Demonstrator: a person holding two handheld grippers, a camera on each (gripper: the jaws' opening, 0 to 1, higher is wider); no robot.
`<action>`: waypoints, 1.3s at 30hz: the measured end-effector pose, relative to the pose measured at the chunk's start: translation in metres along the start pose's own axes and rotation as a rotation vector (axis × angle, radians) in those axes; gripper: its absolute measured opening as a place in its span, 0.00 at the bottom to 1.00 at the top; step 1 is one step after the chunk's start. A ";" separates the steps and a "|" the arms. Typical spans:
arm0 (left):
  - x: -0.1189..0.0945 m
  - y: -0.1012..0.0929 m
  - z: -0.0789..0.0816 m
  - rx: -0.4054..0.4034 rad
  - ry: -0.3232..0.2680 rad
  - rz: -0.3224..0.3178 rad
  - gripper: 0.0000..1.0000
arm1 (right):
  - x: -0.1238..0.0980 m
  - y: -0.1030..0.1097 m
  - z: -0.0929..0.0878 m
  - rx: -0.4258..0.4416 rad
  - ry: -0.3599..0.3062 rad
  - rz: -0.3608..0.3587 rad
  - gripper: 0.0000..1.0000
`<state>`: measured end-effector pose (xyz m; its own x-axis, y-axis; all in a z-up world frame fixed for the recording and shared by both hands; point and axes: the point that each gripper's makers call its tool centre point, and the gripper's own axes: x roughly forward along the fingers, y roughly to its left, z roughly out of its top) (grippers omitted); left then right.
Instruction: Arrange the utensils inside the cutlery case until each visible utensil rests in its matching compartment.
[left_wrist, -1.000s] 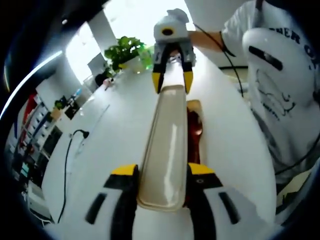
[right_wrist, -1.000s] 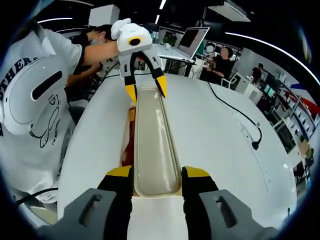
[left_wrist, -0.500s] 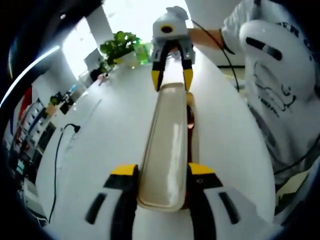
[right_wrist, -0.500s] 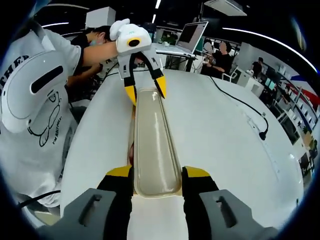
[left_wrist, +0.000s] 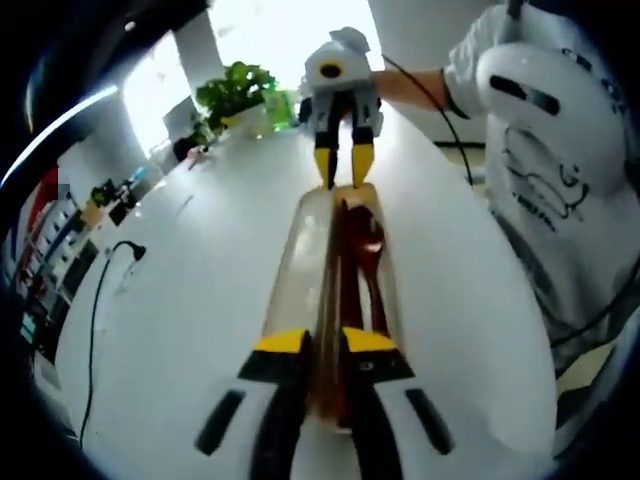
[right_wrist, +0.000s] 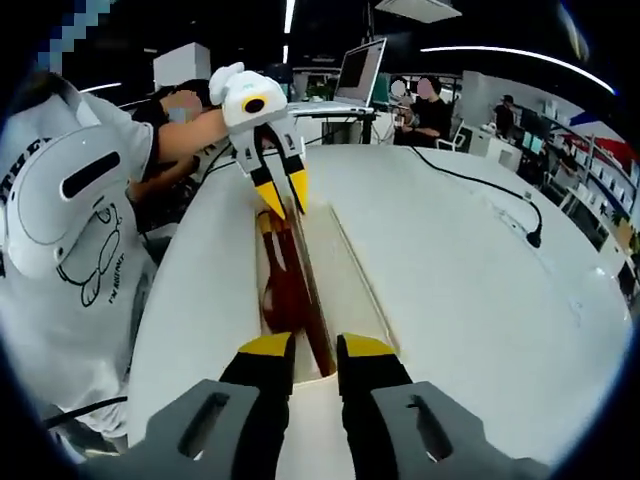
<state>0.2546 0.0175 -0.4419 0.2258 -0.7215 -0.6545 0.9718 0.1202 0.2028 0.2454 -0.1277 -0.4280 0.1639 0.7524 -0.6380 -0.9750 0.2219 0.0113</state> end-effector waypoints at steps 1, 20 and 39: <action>0.000 -0.001 0.001 -0.008 -0.002 -0.008 0.08 | 0.001 -0.002 -0.002 0.001 0.007 -0.003 0.17; -0.040 0.060 -0.022 -0.384 -0.111 0.228 0.09 | -0.006 -0.081 -0.037 0.557 -0.144 -0.171 0.04; -0.024 0.051 -0.066 -0.799 -0.083 0.148 0.08 | 0.020 -0.070 -0.029 0.749 -0.195 0.000 0.11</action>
<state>0.3031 0.0862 -0.4641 0.3804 -0.7043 -0.5993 0.6945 0.6455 -0.3178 0.3124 -0.1464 -0.4644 0.2552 0.8322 -0.4922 -0.6246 0.5305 0.5731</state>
